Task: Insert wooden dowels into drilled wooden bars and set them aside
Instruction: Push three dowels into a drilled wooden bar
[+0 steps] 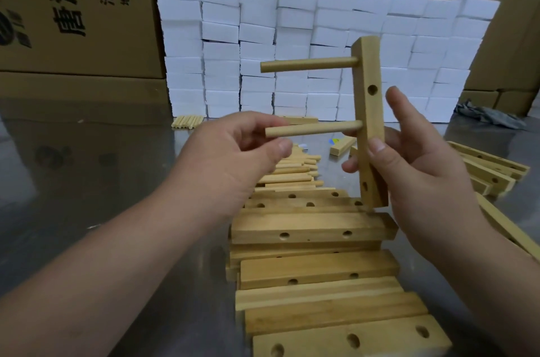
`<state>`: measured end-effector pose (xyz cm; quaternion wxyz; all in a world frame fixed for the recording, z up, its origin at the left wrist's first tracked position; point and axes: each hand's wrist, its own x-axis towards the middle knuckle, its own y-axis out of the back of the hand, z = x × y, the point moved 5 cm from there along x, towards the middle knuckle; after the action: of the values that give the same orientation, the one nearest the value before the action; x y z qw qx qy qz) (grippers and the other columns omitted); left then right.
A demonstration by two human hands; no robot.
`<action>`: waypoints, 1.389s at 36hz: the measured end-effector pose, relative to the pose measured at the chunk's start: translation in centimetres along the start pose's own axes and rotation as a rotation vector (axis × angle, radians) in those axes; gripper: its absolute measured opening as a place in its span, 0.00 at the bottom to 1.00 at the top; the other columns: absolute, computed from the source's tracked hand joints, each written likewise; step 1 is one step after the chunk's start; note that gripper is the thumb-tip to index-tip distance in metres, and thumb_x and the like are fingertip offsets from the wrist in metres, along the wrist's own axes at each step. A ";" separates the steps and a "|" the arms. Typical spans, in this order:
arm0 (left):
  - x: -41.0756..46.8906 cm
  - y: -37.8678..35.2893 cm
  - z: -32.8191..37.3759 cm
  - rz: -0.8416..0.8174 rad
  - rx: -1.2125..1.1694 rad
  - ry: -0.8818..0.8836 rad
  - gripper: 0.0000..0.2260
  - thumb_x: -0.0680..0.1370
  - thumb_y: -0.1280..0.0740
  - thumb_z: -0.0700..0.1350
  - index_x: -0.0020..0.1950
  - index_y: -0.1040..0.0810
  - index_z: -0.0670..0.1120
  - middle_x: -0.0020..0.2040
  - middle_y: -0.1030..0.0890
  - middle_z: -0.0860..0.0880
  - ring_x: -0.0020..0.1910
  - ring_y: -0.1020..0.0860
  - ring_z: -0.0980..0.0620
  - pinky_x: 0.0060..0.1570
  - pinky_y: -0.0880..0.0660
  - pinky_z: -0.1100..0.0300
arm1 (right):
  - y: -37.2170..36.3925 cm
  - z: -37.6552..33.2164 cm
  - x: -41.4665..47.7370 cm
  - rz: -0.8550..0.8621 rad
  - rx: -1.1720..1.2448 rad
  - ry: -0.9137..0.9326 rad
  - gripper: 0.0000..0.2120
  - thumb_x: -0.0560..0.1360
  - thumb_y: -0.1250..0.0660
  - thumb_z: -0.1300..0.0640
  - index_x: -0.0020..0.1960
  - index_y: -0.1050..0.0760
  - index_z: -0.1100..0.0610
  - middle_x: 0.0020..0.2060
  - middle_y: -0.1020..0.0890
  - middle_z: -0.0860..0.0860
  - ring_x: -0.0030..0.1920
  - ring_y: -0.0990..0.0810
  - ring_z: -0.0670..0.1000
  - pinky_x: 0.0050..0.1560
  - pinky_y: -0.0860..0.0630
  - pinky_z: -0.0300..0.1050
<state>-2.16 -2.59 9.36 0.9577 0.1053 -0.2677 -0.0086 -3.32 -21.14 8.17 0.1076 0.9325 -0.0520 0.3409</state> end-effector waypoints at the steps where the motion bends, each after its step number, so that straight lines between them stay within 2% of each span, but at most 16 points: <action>1: 0.0 0.1 0.1 0.011 -0.013 -0.009 0.06 0.72 0.31 0.42 0.44 0.19 0.54 0.37 0.17 0.54 0.33 0.22 0.62 0.35 0.26 0.72 | -0.1 0.0 0.0 -0.011 0.012 -0.001 0.27 0.68 0.40 0.47 0.64 0.44 0.35 0.43 0.17 0.44 0.41 0.18 0.44 0.38 0.23 0.37; 5: 0.1 0.2 0.4 0.012 -0.044 -0.020 0.06 0.74 0.34 0.41 0.44 0.20 0.53 0.35 0.17 0.55 0.31 0.23 0.61 0.35 0.24 0.68 | -0.4 0.0 -0.1 -0.048 0.027 0.000 0.35 0.67 0.40 0.48 0.73 0.43 0.47 0.47 0.17 0.41 0.41 0.17 0.45 0.40 0.22 0.37; 7: 0.1 0.2 0.4 0.008 -0.044 -0.017 0.06 0.74 0.34 0.42 0.45 0.20 0.53 0.35 0.18 0.55 0.30 0.23 0.61 0.35 0.24 0.65 | -0.4 0.0 0.0 -0.058 0.026 0.002 0.36 0.67 0.40 0.48 0.74 0.43 0.49 0.48 0.18 0.41 0.41 0.17 0.45 0.40 0.22 0.36; 13: 0.2 0.5 0.4 0.050 -0.006 -0.040 0.05 0.74 0.34 0.44 0.44 0.20 0.53 0.33 0.19 0.57 0.30 0.24 0.61 0.31 0.27 0.73 | -0.2 0.1 -0.1 -0.071 0.027 0.030 0.32 0.68 0.40 0.49 0.72 0.39 0.45 0.48 0.18 0.42 0.43 0.17 0.46 0.43 0.21 0.38; 21: 0.3 0.5 -0.1 0.072 -0.023 -0.032 0.04 0.74 0.33 0.44 0.42 0.20 0.52 0.29 0.20 0.57 0.29 0.25 0.61 0.30 0.29 0.74 | -0.3 0.3 0.0 -0.081 0.052 0.042 0.28 0.68 0.39 0.49 0.68 0.38 0.41 0.50 0.18 0.42 0.43 0.17 0.44 0.46 0.22 0.35; 24: 0.4 0.7 0.1 0.054 0.030 -0.053 0.08 0.71 0.36 0.54 0.43 0.19 0.54 0.34 0.19 0.61 0.34 0.22 0.64 0.34 0.28 0.75 | -0.3 0.3 0.0 -0.058 0.084 0.033 0.31 0.68 0.38 0.51 0.70 0.40 0.43 0.49 0.18 0.45 0.44 0.17 0.45 0.46 0.22 0.36; 27: 1.0 1.1 -1.1 0.018 -0.017 0.040 0.18 0.69 0.45 0.64 0.49 0.22 0.58 0.44 0.17 0.57 0.42 0.20 0.57 0.48 0.26 0.62 | -0.1 0.6 0.1 -0.007 0.094 -0.002 0.34 0.69 0.38 0.50 0.73 0.44 0.46 0.50 0.17 0.44 0.46 0.17 0.45 0.49 0.21 0.40; 28: 1.2 1.2 -1.7 0.012 -0.043 0.083 0.17 0.73 0.47 0.63 0.51 0.24 0.58 0.46 0.17 0.55 0.44 0.20 0.55 0.49 0.26 0.60 | 0.1 0.8 0.2 0.022 0.089 -0.011 0.33 0.70 0.38 0.50 0.74 0.44 0.48 0.50 0.17 0.44 0.47 0.17 0.45 0.51 0.21 0.42; 30: 1.7 1.6 -3.1 0.047 0.001 0.139 0.13 0.80 0.46 0.53 0.50 0.23 0.57 0.46 0.17 0.55 0.46 0.21 0.55 0.47 0.27 0.57 | 0.7 1.2 0.4 0.088 0.089 -0.031 0.27 0.76 0.39 0.55 0.73 0.40 0.52 0.49 0.17 0.43 0.46 0.17 0.45 0.52 0.21 0.46; 33: 2.1 1.5 -5.1 -0.007 0.206 0.182 0.15 0.80 0.45 0.44 0.45 0.20 0.55 0.47 0.20 0.57 0.50 0.25 0.58 0.43 0.30 0.63 | 1.6 2.0 0.8 0.165 0.122 -0.080 0.18 0.80 0.42 0.59 0.69 0.33 0.55 0.49 0.17 0.43 0.46 0.17 0.45 0.48 0.20 0.47; 35: 1.9 1.1 -6.3 -0.101 0.260 0.218 0.16 0.79 0.46 0.41 0.43 0.21 0.55 0.52 0.23 0.58 0.57 0.28 0.58 0.50 0.34 0.66 | 1.8 2.3 1.0 0.191 0.135 -0.111 0.17 0.80 0.43 0.59 0.69 0.33 0.56 0.48 0.17 0.43 0.47 0.17 0.45 0.47 0.19 0.46; 37: 2.0 0.7 -7.6 -0.178 0.358 0.286 0.18 0.79 0.47 0.39 0.43 0.22 0.59 0.59 0.29 0.57 0.64 0.34 0.57 0.56 0.40 0.63 | 1.9 2.5 0.9 0.202 0.137 -0.124 0.17 0.80 0.43 0.59 0.69 0.33 0.56 0.47 0.16 0.43 0.47 0.17 0.45 0.46 0.19 0.46; 40: 2.5 0.5 -10.1 -0.268 0.412 0.400 0.10 0.81 0.43 0.44 0.54 0.23 0.54 0.71 0.34 0.50 0.71 0.40 0.50 0.65 0.43 0.58 | 1.8 2.7 0.9 0.198 0.130 -0.133 0.17 0.80 0.42 0.59 0.69 0.32 0.56 0.45 0.16 0.44 0.46 0.16 0.45 0.47 0.19 0.46; 42: 2.6 0.3 -11.0 -0.277 0.372 0.471 0.15 0.81 0.43 0.51 0.61 0.24 0.48 0.68 0.30 0.47 0.66 0.32 0.48 0.60 0.35 0.56 | 1.6 2.9 0.9 0.189 0.127 -0.140 0.17 0.80 0.42 0.59 0.68 0.32 0.55 0.45 0.16 0.44 0.46 0.16 0.45 0.47 0.19 0.45; 44: 2.4 -0.2 -10.7 -0.275 0.287 0.497 0.19 0.81 0.50 0.55 0.56 0.20 0.55 0.60 0.25 0.51 0.57 0.28 0.54 0.50 0.34 0.59 | 1.4 3.0 0.9 0.182 0.133 -0.147 0.17 0.80 0.42 0.59 0.68 0.32 0.54 0.45 0.16 0.44 0.46 0.16 0.45 0.48 0.19 0.46; 50: 2.2 0.1 -10.9 -0.288 0.301 0.467 0.21 0.80 0.53 0.59 0.55 0.21 0.59 0.61 0.25 0.51 0.60 0.29 0.53 0.58 0.36 0.56 | 1.0 2.9 0.8 0.164 0.132 -0.155 0.17 0.79 0.41 0.58 0.68 0.32 0.54 0.44 0.16 0.44 0.46 0.16 0.45 0.52 0.23 0.51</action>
<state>5.35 -0.47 1.38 0.9558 0.2821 -0.0210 -0.0802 -1.04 -22.85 6.69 0.0136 0.9537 -0.1137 0.2783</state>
